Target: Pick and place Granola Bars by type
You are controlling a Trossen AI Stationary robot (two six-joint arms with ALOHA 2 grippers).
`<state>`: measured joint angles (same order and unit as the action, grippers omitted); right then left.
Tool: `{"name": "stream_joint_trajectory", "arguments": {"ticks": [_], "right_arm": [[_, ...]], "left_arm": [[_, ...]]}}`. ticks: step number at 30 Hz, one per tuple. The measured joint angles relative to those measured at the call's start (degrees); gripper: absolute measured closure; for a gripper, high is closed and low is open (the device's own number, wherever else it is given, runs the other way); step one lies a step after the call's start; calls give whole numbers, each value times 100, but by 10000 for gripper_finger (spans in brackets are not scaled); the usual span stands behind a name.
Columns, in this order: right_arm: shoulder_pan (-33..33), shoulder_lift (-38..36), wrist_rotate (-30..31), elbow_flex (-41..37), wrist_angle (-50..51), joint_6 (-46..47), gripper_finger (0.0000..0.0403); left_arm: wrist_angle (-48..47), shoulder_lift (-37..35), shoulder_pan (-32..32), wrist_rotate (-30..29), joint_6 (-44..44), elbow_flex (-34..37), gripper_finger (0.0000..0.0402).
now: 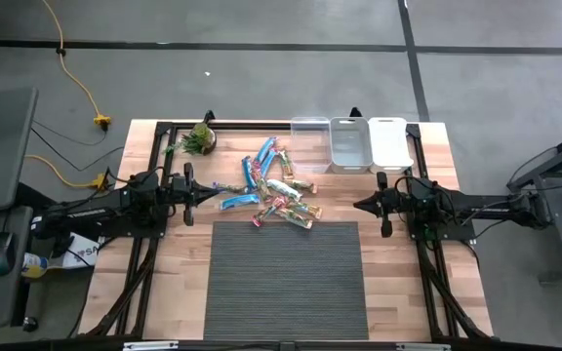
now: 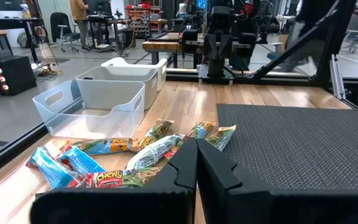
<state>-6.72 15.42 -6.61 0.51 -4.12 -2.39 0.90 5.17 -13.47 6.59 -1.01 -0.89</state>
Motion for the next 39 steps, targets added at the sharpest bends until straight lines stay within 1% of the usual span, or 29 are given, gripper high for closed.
{"name": "stream_joint_trajectory", "arguments": {"ticks": [25, 31, 39], "right_arm": [[2, -2, 0, -1, 1, 0, 402], [2, -2, 0, -2, 0, 0, 402], [1, -1, -1, -2, 1, 0, 402]], "left_arm": [[19, 0, -1, -6, 0, -2, 400], [62, 2, 2, -260, 1, -2, 400], [107, 0, -1, -260, 2, -1, 400]]}}
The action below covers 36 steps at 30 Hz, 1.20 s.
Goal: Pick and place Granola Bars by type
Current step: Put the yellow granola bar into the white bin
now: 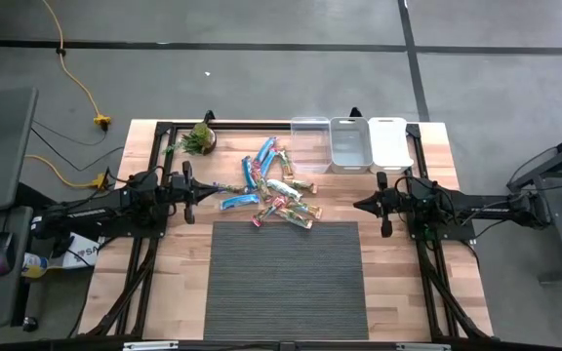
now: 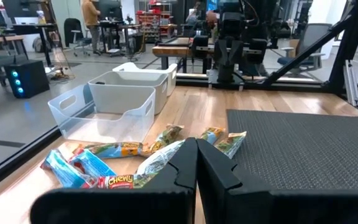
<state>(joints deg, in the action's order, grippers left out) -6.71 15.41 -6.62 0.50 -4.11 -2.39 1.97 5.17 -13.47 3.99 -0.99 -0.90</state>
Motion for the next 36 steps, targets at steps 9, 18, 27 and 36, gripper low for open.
{"name": "stream_joint_trajectory", "arguments": {"ticks": [9, 18, 27, 36], "right_arm": [[0, 0, -18, 2, -14, 187, 402], [0, -1, -34, -1, -694, 1994, 402], [0, -1, 4, 0, -2126, 2445, 402], [-1, 210, 345, 881, -1130, 2122, 402]], "left_arm": [[-153, 2, 0, -13, 0, -1, 400], [-155, 2, 0, -15, 0, 1, 400], [-157, 2, 0, -17, 0, -1, 400], [-157, 0, 0, -22, -9, -1, 400]]}}
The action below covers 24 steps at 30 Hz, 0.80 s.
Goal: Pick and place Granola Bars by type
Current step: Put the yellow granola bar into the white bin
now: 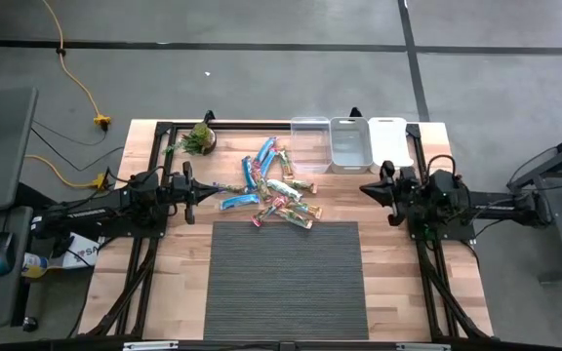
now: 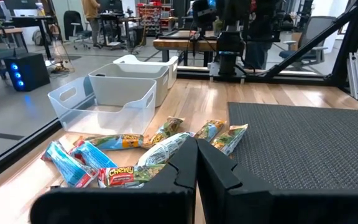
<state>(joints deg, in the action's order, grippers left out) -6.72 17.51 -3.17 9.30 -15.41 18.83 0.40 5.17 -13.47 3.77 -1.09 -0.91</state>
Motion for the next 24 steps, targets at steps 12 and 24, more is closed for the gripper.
{"name": "stream_joint_trajectory", "arguments": {"ticks": [12, 24], "right_arm": [[0, 2129, 1509, 2655, 1941, -1138, 402], [-2, 5119, 1943, 5816, 4313, -1457, 402]], "left_arm": [[-11, 0, 1, -52, -283, 1, 400], [-11, 0, 0, -50, -297, 2, 400]]}}
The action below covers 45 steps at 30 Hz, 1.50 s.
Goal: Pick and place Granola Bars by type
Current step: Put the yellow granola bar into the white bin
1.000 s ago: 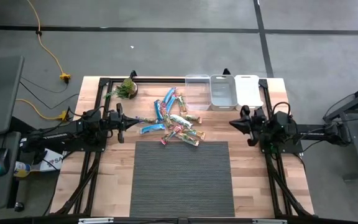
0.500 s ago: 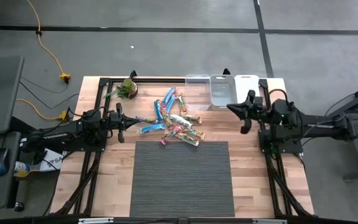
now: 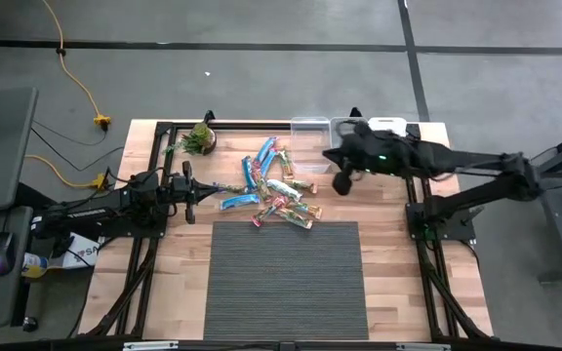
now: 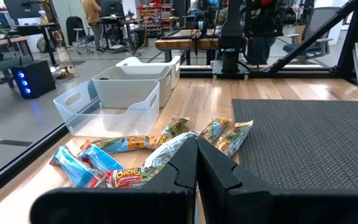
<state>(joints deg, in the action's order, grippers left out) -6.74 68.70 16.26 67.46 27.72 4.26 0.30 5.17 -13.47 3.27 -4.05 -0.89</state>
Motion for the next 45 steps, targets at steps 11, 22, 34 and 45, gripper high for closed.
{"name": "stream_joint_trajectory", "arguments": {"ticks": [11, 22, 34, 45], "right_arm": [[0, 1762, -16, 2137, 2350, 314, 402], [4, 2524, -612, 2517, 3147, 1906, 402], [0, 2558, -838, 924, 1694, 2269, 402], [-2, 2556, -2086, -789, -442, 1759, 402]], "left_arm": [[2, 0, 0, 17, 0, -1, 400], [2, 0, 1, 15, 1, -2, 400], [2, 0, 0, 13, 2, 0, 400], [2, 0, 0, 12, 2, 0, 400]]}}
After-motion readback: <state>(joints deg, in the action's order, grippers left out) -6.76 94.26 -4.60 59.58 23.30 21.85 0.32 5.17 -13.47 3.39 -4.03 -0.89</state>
